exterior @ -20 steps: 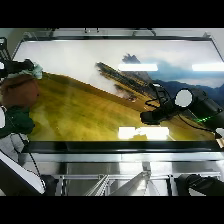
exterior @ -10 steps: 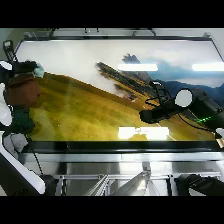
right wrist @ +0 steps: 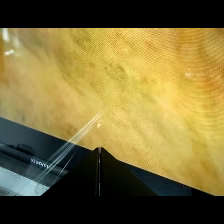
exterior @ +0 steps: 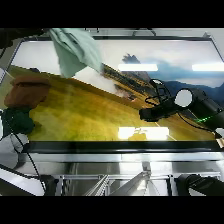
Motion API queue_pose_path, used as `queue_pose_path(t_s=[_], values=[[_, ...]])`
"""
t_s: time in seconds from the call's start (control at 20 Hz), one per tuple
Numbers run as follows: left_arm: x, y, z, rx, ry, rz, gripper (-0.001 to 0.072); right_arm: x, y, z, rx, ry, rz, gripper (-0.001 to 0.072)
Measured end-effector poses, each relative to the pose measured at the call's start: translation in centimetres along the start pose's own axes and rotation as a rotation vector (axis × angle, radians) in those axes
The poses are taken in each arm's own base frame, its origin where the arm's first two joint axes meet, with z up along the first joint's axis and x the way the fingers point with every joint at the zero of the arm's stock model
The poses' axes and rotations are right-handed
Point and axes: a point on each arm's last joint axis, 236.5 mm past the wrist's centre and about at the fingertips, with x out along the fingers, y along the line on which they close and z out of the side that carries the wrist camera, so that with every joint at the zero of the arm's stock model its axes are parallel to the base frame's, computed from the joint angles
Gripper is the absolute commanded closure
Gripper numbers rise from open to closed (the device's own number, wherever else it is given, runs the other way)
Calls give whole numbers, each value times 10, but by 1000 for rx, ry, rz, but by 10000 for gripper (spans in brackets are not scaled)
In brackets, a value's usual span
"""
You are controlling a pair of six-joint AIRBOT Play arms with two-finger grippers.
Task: Fold the shirts.
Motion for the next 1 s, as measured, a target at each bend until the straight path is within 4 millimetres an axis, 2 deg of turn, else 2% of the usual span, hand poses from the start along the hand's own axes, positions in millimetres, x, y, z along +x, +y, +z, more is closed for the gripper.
queue_pose_path(t_s=[0.1, 0.2, 0.25, 0.3, 0.35, 0.4, 0.5, 0.65, 0.7, 0.75, 0.8, 1.0], values=[[15, -41, -37, -47, 130, -107, 683, 0, 0, 0, 0, -2, 0, 690], [29, -66, -81, -110, 260, -178, 693, 0, 0, 1, -1, -4, -1, 690], [33, -75, -102, -145, 318, -209, 577, 0, -1, 1, -1, -4, -3, 690], [36, -81, -122, -176, 375, -231, 358, 0, -1, 1, -2, -4, -3, 690], [36, -84, -139, -208, 422, -249, 222, 0, -1, 1, -2, -4, -3, 689], [35, -85, -151, -234, 459, -260, 10, 0, -1, 1, -1, -2, -3, 685], [26, -81, -169, -281, 519, -273, -6, 0, -1, -1, -1, 4, -3, 684], [4, -58, -178, -368, 565, -247, -5, 0, 0, 0, 0, 0, 0, 683], [-6, -50, -185, -396, 599, -225, -5, 0, 0, 4, 0, -18, 1, 630], [-15, -41, -196, -427, 645, -194, -5, -1, 1, 12, -1, -47, 3, 385], [-23, -35, -209, -455, 691, -166, -5, -3, 2, 22, -2, -82, 5, 288], [-38, -29, -276, -578, 831, -100, -5, -11, 2, 71, -1, -200, 8, 287]])
